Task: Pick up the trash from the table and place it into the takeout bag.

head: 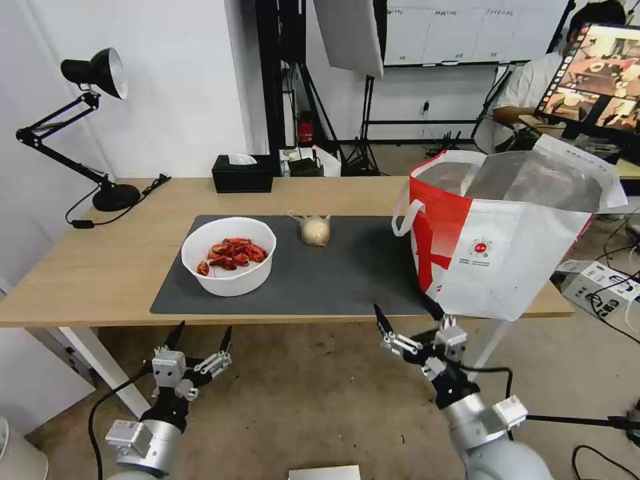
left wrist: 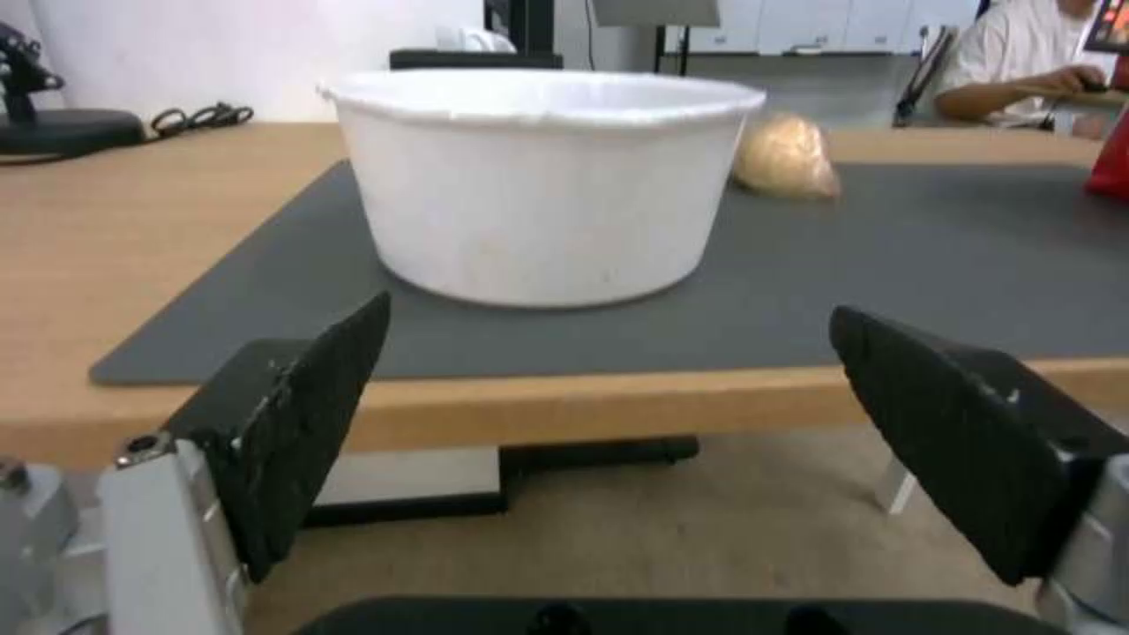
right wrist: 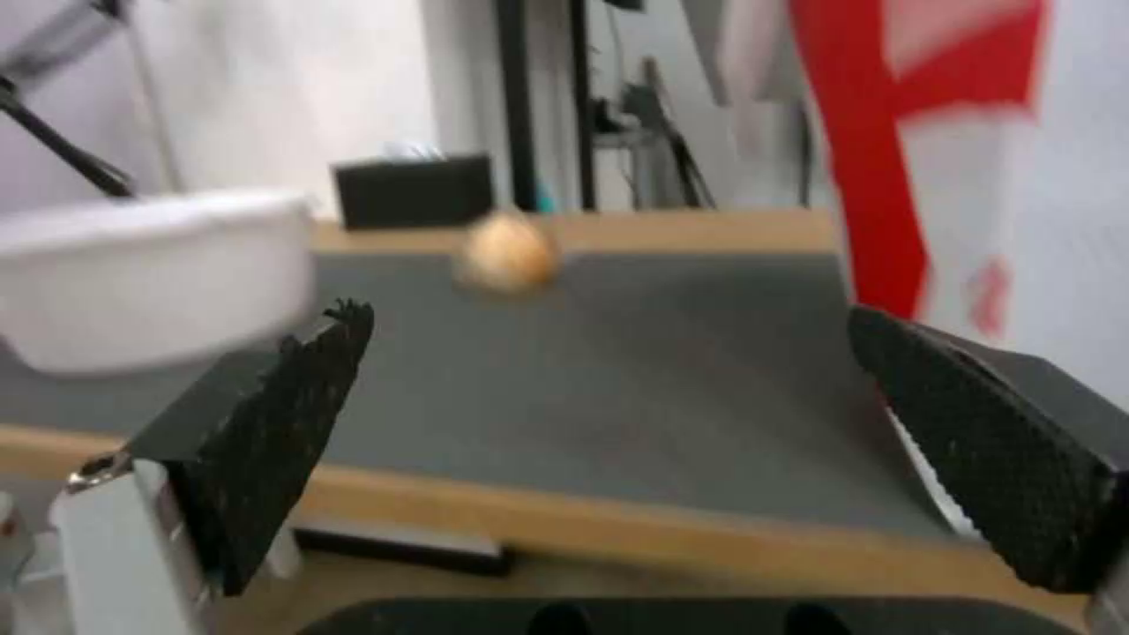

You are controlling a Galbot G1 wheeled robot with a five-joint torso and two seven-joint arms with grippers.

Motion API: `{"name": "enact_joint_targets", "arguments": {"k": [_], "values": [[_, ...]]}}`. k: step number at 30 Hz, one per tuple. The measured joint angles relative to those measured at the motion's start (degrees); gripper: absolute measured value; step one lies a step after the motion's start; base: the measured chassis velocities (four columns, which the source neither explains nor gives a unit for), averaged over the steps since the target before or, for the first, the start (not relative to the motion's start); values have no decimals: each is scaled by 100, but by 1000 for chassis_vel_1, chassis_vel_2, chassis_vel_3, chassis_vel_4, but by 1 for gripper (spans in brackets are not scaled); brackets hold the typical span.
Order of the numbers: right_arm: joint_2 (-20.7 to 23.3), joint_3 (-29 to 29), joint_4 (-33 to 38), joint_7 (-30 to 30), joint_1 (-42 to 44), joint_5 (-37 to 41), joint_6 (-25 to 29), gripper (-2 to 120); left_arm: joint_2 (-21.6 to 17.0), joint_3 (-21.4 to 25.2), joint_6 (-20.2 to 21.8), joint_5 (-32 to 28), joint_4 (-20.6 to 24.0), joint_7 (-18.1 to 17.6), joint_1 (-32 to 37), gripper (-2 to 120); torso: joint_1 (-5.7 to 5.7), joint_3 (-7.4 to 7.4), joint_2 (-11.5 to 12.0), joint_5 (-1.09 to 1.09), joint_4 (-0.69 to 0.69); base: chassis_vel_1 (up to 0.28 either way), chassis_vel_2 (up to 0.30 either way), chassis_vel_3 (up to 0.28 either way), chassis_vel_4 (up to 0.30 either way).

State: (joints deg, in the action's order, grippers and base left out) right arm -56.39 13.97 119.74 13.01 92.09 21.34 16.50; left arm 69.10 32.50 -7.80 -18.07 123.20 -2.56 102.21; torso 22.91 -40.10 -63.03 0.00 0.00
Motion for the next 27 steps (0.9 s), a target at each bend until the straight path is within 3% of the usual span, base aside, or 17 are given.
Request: {"name": "enact_joint_targets", "arguments": {"k": [5, 27], "values": [[-95, -42, -417, 88, 46, -84, 246, 100, 34, -20, -9, 77, -56, 8, 42, 100, 0, 0, 0, 0, 0, 0, 0, 0, 0], [-108, -66, -337, 91, 8, -90, 213, 100, 116, -52, -117, 205, -180, 37, 110, 100, 0, 0, 0, 0, 0, 0, 0, 0, 0]]}}
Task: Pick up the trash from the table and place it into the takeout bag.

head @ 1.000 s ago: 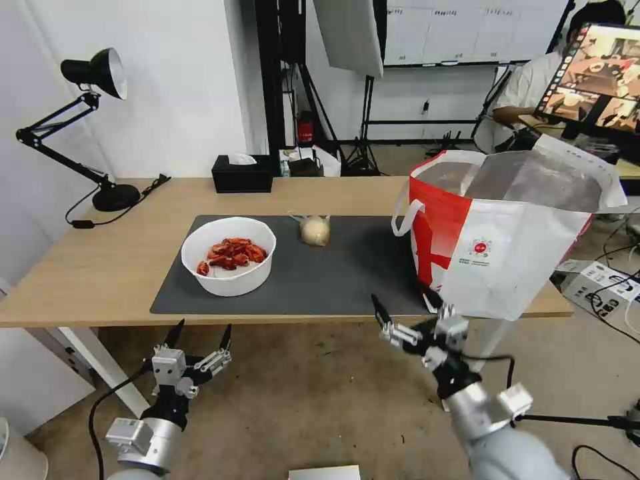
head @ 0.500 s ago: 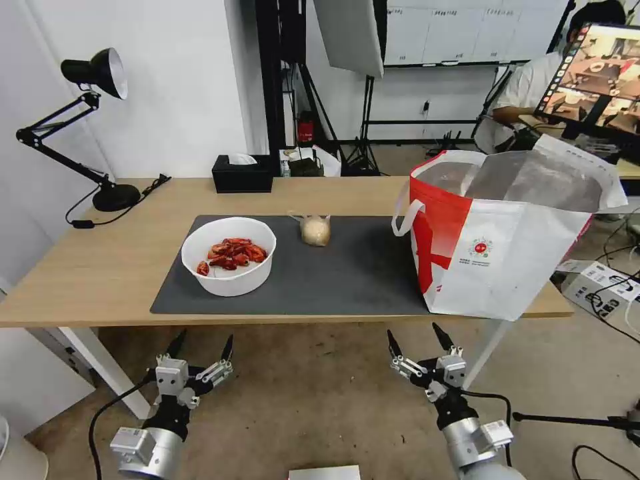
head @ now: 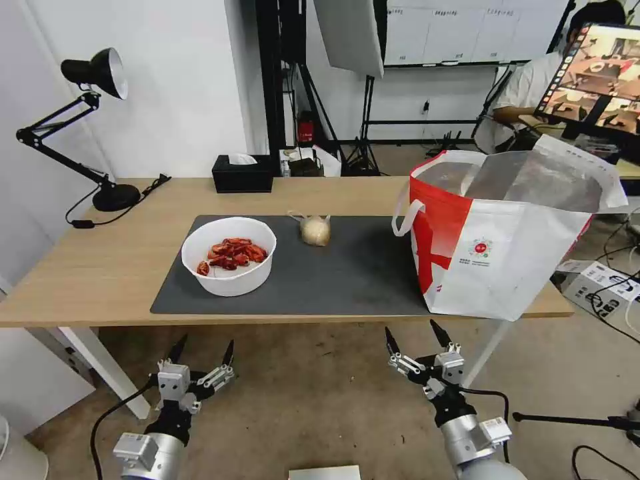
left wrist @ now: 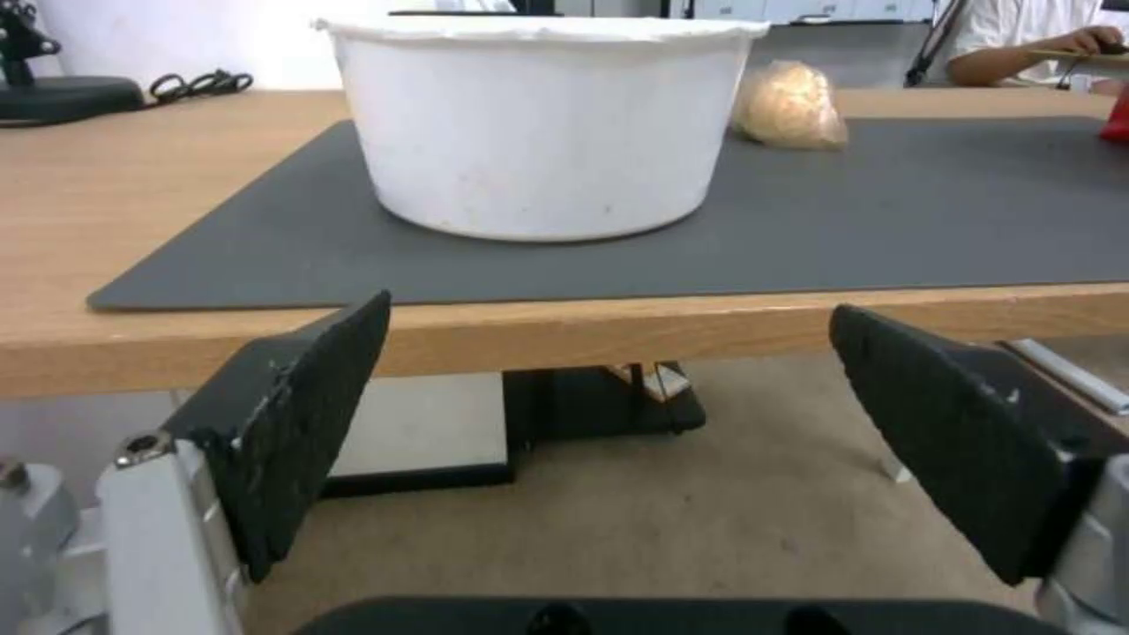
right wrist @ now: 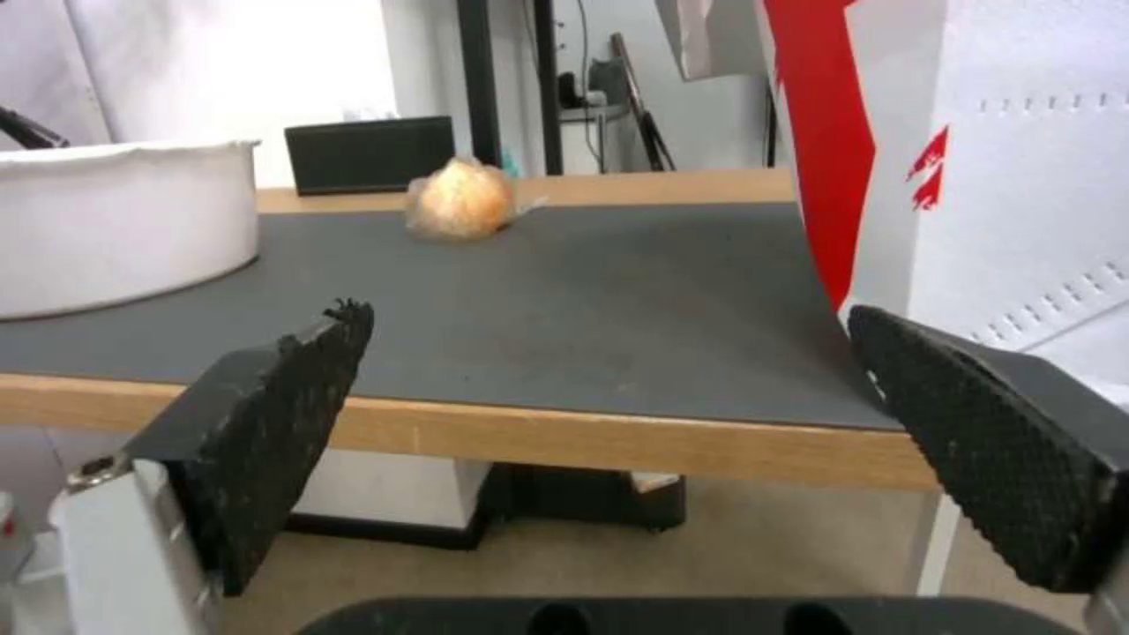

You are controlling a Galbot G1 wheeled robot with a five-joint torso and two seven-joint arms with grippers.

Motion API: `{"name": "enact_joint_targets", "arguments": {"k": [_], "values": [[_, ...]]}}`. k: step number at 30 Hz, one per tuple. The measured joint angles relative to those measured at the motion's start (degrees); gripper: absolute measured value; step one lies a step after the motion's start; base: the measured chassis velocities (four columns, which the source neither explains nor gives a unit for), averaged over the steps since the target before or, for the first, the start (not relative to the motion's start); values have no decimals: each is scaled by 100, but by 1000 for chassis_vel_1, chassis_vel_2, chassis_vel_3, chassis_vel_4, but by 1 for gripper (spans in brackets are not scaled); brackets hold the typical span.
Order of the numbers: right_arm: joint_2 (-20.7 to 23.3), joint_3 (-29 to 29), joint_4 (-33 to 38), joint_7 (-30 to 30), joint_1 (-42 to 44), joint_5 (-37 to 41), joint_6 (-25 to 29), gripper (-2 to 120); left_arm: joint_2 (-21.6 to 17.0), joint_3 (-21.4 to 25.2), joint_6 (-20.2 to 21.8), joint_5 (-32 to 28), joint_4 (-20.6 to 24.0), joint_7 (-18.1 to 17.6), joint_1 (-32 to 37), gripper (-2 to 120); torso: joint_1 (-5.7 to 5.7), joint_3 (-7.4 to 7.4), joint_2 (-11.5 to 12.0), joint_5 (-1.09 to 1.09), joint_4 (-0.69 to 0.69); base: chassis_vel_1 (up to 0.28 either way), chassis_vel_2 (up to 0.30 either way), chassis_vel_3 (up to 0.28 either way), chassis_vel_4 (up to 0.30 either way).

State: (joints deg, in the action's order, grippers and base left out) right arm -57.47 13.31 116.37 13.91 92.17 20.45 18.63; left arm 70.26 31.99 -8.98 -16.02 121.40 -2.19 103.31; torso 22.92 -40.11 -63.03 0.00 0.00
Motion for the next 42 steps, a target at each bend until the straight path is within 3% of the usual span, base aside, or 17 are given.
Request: {"name": "enact_joint_targets", "arguments": {"k": [32, 36, 42], "values": [[16, -161, 174, 23, -163, -23, -265, 100, -76, -17, 10, -37, 39, 0, -17, 100, 1, 0, 0, 0, 1, 0, 0, 0, 0], [131, -302, 452, 81, -420, -5, -483, 100, -99, -26, 14, -46, 28, -3, -35, 100, 0, 0, 0, 0, 0, 0, 0, 0, 0], [503, -636, 889, 140, -1528, 456, -1220, 100, -146, -45, 39, -62, 21, -20, -74, 100, 0, 0, 0, 0, -1, 0, 0, 0, 0]]}}
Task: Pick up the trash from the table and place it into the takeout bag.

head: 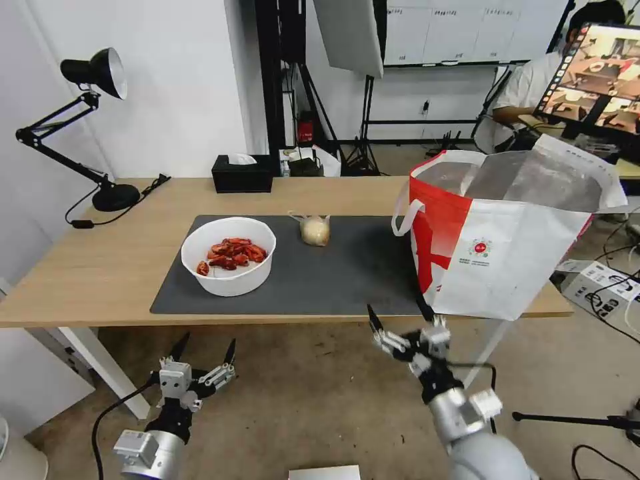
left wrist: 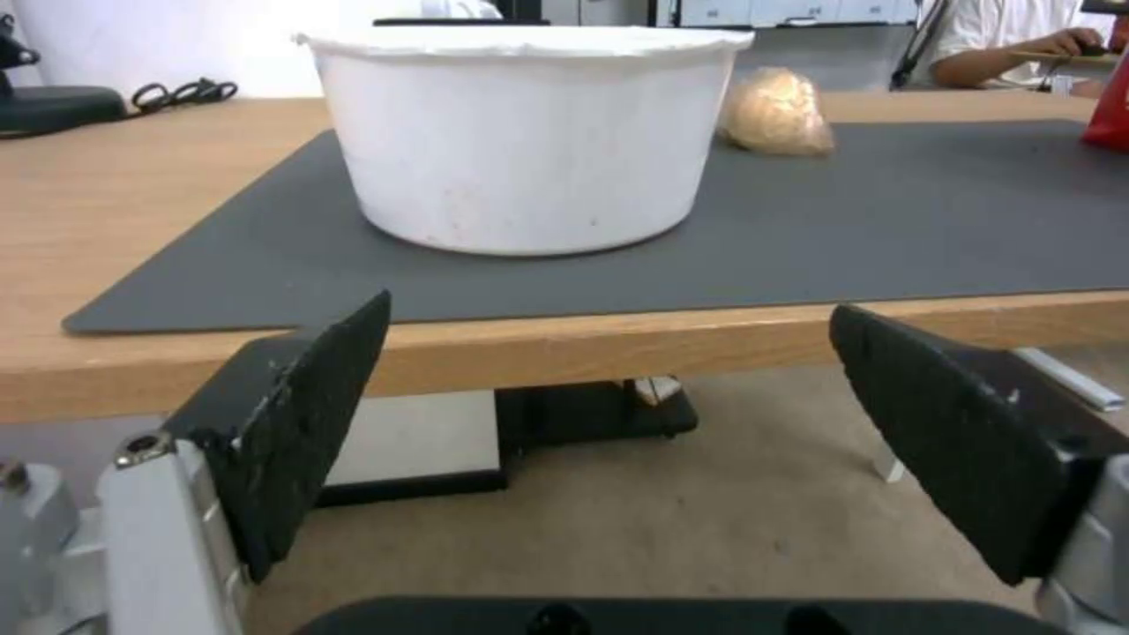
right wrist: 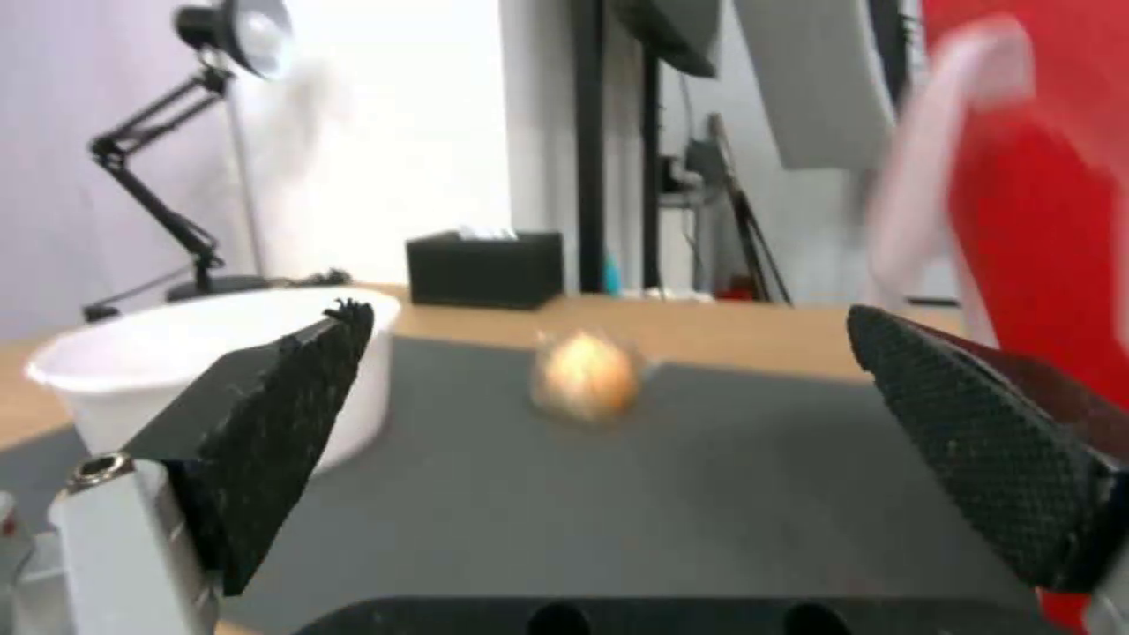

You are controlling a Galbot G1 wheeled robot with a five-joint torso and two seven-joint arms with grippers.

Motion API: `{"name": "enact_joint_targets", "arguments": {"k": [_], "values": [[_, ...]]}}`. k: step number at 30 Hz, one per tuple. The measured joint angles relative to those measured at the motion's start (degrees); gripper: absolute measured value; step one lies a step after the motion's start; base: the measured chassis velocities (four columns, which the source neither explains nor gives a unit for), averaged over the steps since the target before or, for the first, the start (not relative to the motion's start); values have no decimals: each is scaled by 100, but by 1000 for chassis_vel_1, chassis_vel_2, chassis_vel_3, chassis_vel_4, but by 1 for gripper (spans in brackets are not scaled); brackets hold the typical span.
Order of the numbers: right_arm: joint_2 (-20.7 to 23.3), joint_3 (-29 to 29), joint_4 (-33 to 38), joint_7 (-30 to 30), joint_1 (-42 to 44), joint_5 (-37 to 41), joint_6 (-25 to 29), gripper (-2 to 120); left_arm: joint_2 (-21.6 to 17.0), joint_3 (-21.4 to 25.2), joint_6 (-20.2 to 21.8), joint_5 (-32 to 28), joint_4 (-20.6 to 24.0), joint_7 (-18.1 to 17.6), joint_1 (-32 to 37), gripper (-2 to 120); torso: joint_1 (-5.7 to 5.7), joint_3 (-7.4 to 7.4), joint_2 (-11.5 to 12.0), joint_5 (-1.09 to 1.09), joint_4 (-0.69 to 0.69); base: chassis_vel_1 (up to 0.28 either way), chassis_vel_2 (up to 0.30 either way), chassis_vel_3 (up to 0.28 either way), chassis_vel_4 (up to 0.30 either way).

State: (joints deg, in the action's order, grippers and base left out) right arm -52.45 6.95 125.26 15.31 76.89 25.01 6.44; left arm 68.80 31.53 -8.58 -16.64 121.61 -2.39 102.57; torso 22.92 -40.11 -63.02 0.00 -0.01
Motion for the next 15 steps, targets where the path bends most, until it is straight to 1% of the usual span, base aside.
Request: {"name": "enact_joint_targets", "arguments": {"k": [1, 4, 5, 7, 8, 9, 11, 13, 14, 15], "values": [[0, 0, 0, 0, 0, 0, 0, 100, 0, 0, 0, 0, 0, 0, 0, 100, 0, 0, 0, 0, 0, 0, 0, 0, 0], [234, -225, -73, 0, -640, 312, -368, 100, 0, -7, 22, -1, 1, -2, -21, 100, 0, 0, 0, 1, 1, 0, 0, 0, 0], [234, -225, -73, 0, -640, 312, -368, 100, 0, -7, 22, -1, 1, -2, -21, 100, 0, 0, 0, 1, 1, 0, 0, 0, 0], [319, -454, -275, 0, -1176, 459, -512, 100, 5, -14, 36, -1, -8, -4, -31, 100, 0, 0, 0, 1, 1, 0, 0, 0, 0], [326, -593, -417, 2, -1437, 525, -559, 100, 8, -20, 43, -1, -22, -5, -35, 100, 0, 0, 0, 0, 0, 0, 0, 0, 0], [326, -593, -417, 2, -1437, 525, -559, 100, 8, -20, 43, -1, -22, -5, -35, 100, 0, 0, 0, 0, 0, 0, 0, 0, 0], [300, -842, -700, 36, -1891, 649, -636, 100, 9, -28, 59, -1, -42, -8, -49, 100, 0, 0, 0, 0, 0, 0, 0, 0, 0], [198, -1126, -1009, 119, -2365, 804, -761, 100, 5, -30, 88, -1, -52, -9, -57, 100, 0, -1, 0, 1, 1, 0, 0, 0, 0], [198, -1126, -1009, 119, -2365, 804, -761, 100, 5, -30, 88, -1, -52, -9, -57, 100, 0, -1, 0, 1, 1, 0, 0, 0, 0], [125, -1268, -1161, 189, -2600, 890, -849, 100, 0, -25, 95, -4, -57, -9, -58, 100, 0, 0, 0, 0, 1, 0, 0, 0, 0]]}}
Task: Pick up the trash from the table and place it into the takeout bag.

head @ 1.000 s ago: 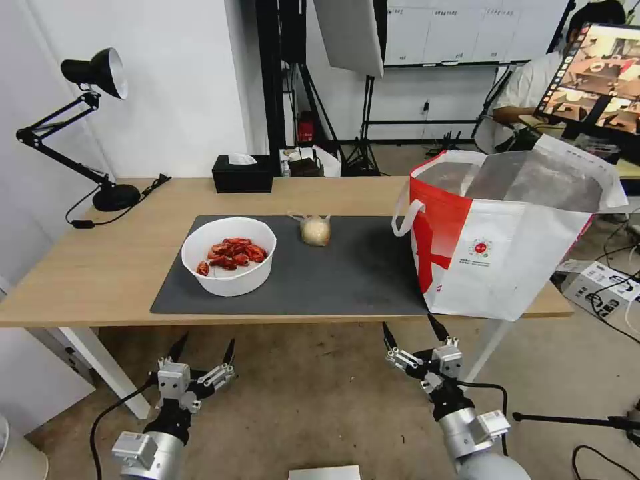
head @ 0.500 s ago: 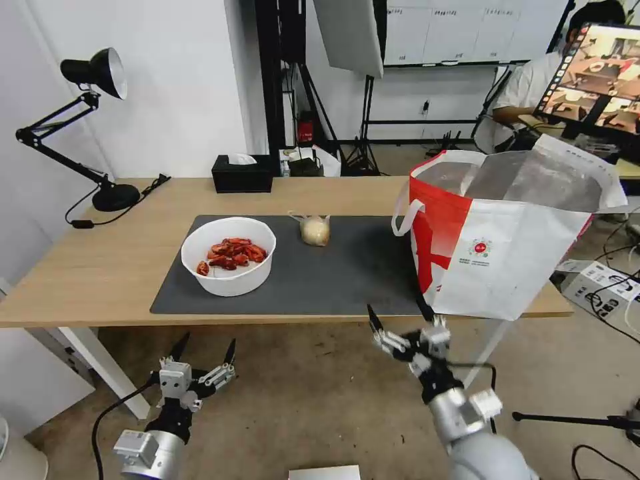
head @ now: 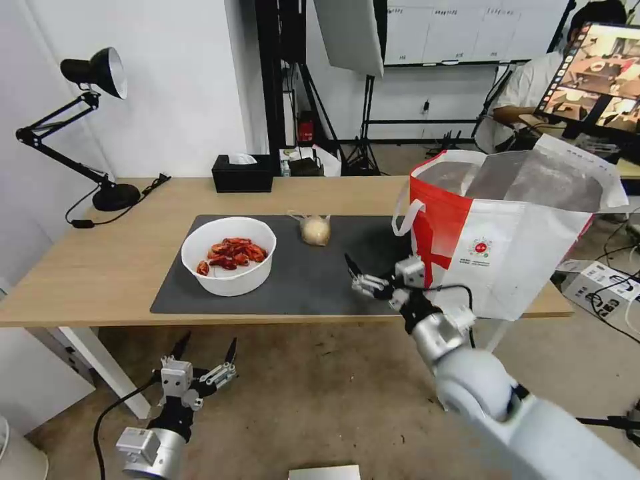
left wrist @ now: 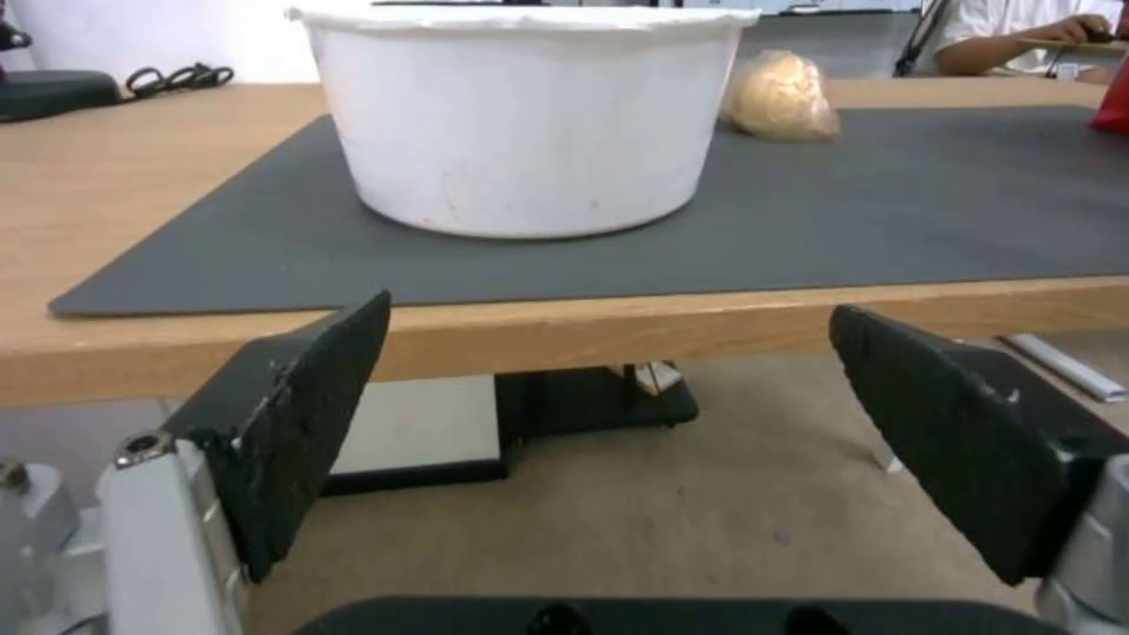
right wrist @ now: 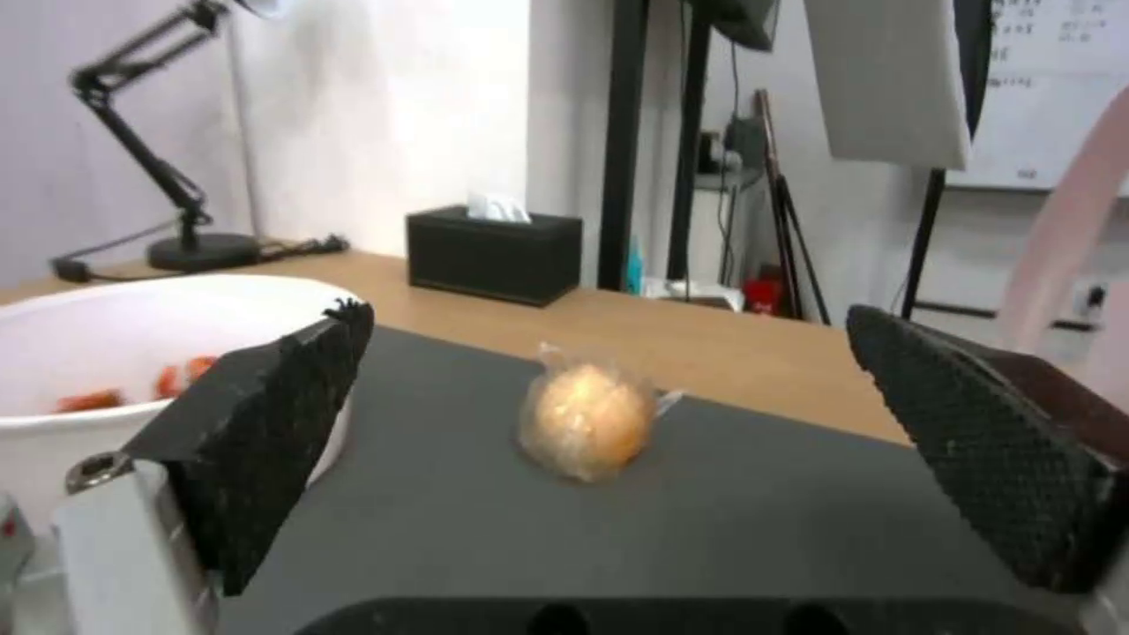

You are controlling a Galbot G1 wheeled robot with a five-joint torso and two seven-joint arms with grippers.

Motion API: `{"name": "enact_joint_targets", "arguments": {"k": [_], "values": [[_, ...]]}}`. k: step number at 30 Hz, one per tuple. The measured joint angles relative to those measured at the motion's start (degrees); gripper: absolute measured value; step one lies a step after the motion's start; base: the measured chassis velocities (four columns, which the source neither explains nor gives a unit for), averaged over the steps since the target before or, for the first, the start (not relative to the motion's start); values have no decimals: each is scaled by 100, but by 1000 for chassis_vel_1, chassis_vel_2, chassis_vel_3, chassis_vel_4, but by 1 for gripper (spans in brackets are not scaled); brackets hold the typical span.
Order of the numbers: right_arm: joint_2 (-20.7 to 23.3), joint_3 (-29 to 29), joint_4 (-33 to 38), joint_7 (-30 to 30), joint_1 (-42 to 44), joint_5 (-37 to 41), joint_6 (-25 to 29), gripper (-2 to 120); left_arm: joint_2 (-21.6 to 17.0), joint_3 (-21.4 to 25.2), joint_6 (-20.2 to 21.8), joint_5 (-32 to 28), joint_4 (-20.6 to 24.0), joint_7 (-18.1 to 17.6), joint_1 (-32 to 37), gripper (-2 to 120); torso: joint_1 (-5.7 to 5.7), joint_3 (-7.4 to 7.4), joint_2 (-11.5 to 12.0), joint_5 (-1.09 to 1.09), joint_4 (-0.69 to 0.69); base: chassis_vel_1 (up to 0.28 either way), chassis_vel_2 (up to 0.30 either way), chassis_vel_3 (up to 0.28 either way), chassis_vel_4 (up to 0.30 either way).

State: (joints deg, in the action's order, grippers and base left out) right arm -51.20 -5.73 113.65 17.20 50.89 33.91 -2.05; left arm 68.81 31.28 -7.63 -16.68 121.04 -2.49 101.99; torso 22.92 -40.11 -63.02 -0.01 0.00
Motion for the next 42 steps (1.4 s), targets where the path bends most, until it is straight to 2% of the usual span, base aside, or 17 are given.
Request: {"name": "enact_joint_targets", "arguments": {"k": [2, 3, 4, 6, 10, 16, 26, 42], "values": [[-138, -196, -201, 121, -310, 128, -165, 100, -9, 16, 8, -8, -9, -1, 0, 100, 0, 0, 0, 1, -1, 0, 0, 0, 0], [-415, -494, -518, 440, -819, 402, -490, 100, -11, 38, 9, -23, -18, -3, 7, 100, 0, 0, 0, 0, 0, 0, 0, 0, 0], [-415, -494, -518, 440, -819, 402, -490, 100, -11, 38, 9, -23, -18, -3, 7, 100, 0, 0, 0, 0, 0, 0, 0, 0, 0], [-840, -829, -1100, 958, -1586, 965, -946, 100, -5, 55, 9, -56, -27, -4, 15, 100, 0, 0, 0, 0, 0, 0, 0, 0, 0], [-1076, -946, -1516, 1134, -1971, 1259, -1101, 100, -2, 62, 9, -75, -46, -5, 15, 100, 0, 0, 0, -1, -1, 0, 0, 0, 0], [-1435, -1062, -2207, 1161, -2338, 1284, -1141, 100, 3, 52, 10, -87, -87, -5, -21, 100, 1, 0, 0, 0, 0, 0, 0, 0, 0], [-1769, -1184, -2871, 1154, -2635, 1242, -1247, 100, -2, 64, 8, -132, -106, -5, -38, 100, 0, 0, 0, 0, 0, 0, 0, 0, 0], [-1995, -1414, -3401, 902, -2956, 1213, -1541, 100, 20, 83, -7, -150, -72, -5, -17, 100, 0, 1, 0, 1, 0, 0, 0, 0, 0]]}}
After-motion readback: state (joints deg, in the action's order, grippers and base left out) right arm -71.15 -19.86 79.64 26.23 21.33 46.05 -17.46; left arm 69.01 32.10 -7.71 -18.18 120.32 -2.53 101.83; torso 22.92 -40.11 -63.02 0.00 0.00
